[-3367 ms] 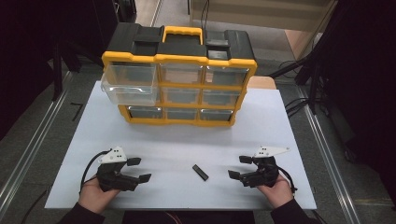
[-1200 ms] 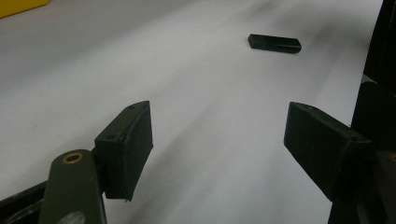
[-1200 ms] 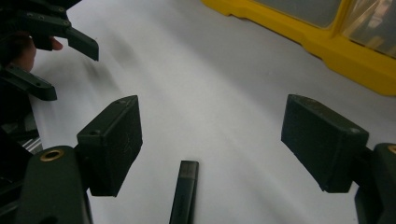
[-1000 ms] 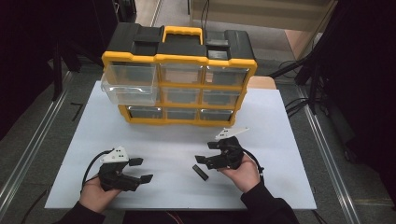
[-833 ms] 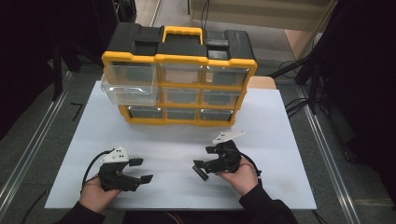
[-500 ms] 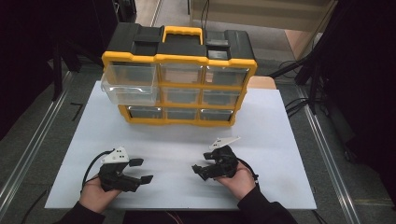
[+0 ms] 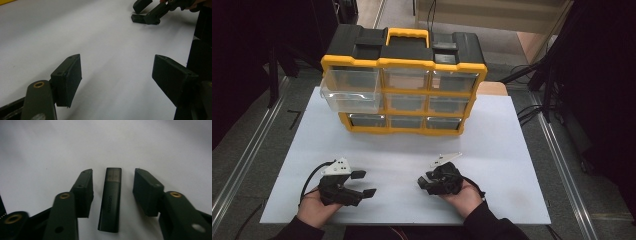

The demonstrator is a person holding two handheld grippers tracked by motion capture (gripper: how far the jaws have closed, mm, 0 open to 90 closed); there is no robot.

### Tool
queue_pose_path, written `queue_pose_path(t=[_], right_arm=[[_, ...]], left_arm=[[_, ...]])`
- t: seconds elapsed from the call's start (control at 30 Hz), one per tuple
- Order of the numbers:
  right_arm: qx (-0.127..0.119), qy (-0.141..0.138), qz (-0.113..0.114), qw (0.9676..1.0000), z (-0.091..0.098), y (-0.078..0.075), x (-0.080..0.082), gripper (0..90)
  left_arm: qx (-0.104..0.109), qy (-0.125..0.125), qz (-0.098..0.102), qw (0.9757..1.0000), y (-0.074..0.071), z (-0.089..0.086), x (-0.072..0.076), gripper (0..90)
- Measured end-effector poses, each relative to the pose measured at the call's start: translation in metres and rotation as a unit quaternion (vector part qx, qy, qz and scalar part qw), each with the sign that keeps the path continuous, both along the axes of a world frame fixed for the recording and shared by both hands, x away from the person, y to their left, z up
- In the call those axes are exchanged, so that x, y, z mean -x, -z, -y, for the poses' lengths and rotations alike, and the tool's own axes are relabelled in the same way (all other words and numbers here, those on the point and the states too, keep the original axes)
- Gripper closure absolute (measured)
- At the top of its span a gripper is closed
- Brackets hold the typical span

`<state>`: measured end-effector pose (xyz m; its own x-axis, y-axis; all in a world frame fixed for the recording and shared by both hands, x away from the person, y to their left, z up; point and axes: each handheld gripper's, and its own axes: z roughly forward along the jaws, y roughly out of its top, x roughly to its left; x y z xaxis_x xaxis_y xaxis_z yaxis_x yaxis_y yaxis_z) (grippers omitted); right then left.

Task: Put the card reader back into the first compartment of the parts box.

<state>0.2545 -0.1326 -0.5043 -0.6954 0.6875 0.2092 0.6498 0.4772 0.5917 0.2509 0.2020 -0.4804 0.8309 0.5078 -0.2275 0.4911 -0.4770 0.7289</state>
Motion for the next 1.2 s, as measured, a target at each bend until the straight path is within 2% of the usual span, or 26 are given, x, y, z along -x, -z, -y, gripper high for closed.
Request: queue_pose_path(t=[0.1, 0.23, 0.37, 0.47, 0.6, 0.63, 0.83, 1.07, 1.2], right_arm=[[0.018, 0.005, 0.015, 0.9997, -0.002, 0.0, 0.003, 61.2], [0.019, 0.012, 0.01, 0.9997, -0.002, -0.001, 0.002, 70.3], [0.01, 0.01, 0.0, 0.9999, 0.001, 0.0, 0.0, 71.4], [-0.006, -0.004, -0.021, 0.9997, 0.005, 0.0, -0.007, 71.4], [-0.012, -0.018, -0.028, 0.9994, 0.007, -0.002, -0.011, 71.5], [-0.019, -0.035, -0.023, 0.9989, 0.007, -0.004, -0.014, 71.5], [-0.034, -0.073, -0.012, 0.9967, 0.009, -0.011, -0.021, 71.5], [-0.05, -0.133, -0.017, 0.9897, 0.016, -0.024, -0.035, 71.6], [-0.044, -0.158, -0.025, 0.9861, 0.012, -0.029, -0.042, 71.6]], left_arm=[[-0.001, 0.0, 0.0, 1.0, 0.0, 0.0, 0.0, 25.3], [-0.002, 0.0, -0.001, 1.0, 0.001, 0.001, 0.0, 25.3], [-0.001, -0.001, -0.001, 1.0, 0.0, 0.001, 0.0, 25.2], [-0.001, 0.0, -0.001, 1.0, 0.0, 0.001, 0.0, 25.2], [0.003, 0.001, -0.001, 1.0, 0.0, 0.0, 0.0, 25.3], [0.003, 0.002, 0.0, 1.0, -0.001, 0.0, 0.0, 25.3], [0.006, 0.001, 0.002, 1.0, -0.001, -0.001, 0.0, 25.2], [0.006, 0.004, 0.002, 1.0, -0.001, 0.0, 0.0, 25.2], [0.007, 0.005, 0.003, 1.0, -0.001, 0.0, 0.001, 25.2]])
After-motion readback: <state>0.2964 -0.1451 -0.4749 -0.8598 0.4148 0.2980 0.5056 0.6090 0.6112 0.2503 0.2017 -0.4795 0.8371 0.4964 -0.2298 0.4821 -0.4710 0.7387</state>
